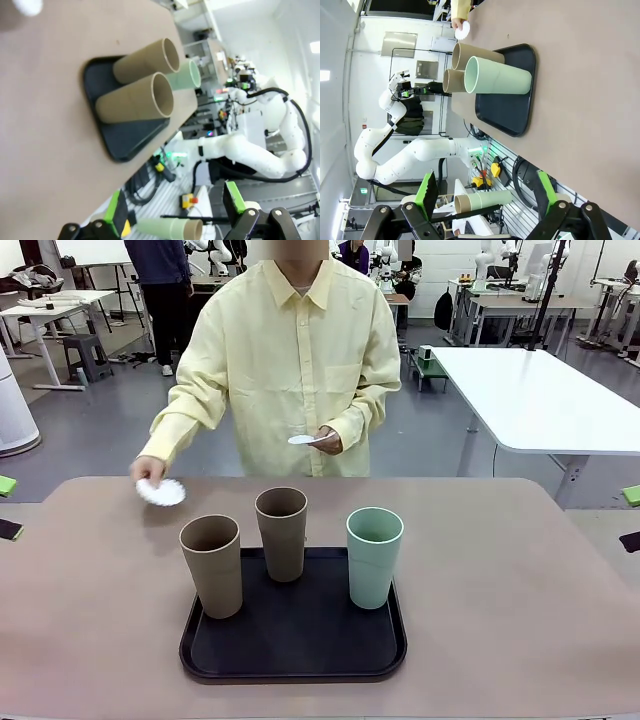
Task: Place coasters on the table and set cups on them.
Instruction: Pick up one Reusable plastic cup and place it on a coaster set by the human.
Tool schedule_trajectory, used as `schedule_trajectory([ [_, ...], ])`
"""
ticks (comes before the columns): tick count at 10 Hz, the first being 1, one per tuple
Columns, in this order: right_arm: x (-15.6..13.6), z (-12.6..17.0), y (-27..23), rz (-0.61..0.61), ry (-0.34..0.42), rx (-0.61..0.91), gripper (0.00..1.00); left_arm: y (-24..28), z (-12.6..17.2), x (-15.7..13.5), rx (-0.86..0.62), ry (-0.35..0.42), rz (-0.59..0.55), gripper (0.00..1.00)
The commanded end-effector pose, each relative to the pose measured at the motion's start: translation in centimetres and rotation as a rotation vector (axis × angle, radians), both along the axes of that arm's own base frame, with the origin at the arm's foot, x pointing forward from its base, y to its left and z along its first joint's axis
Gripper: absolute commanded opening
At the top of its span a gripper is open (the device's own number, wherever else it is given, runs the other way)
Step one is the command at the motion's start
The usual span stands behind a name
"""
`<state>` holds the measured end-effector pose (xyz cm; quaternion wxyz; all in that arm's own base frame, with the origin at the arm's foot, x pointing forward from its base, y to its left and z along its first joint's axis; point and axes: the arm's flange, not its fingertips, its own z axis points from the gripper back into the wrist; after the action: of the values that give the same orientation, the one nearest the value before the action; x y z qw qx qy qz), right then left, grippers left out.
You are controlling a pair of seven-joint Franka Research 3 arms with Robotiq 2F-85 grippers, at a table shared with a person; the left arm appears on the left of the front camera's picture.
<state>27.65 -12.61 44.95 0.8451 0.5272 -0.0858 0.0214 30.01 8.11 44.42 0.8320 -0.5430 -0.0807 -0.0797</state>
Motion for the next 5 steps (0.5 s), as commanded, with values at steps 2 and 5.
schedule_trajectory([
  [2,0.11,-0.01,-0.05,0.002,-0.008,0.017,1.00,0.28,0.00,-0.13,-0.014,-0.006,0.001,1.00],
  [5,0.11,-0.01,-0.05,0.002,-0.008,0.017,1.00,0.28,0.00,-0.13,-0.014,-0.006,0.001,1.00],
])
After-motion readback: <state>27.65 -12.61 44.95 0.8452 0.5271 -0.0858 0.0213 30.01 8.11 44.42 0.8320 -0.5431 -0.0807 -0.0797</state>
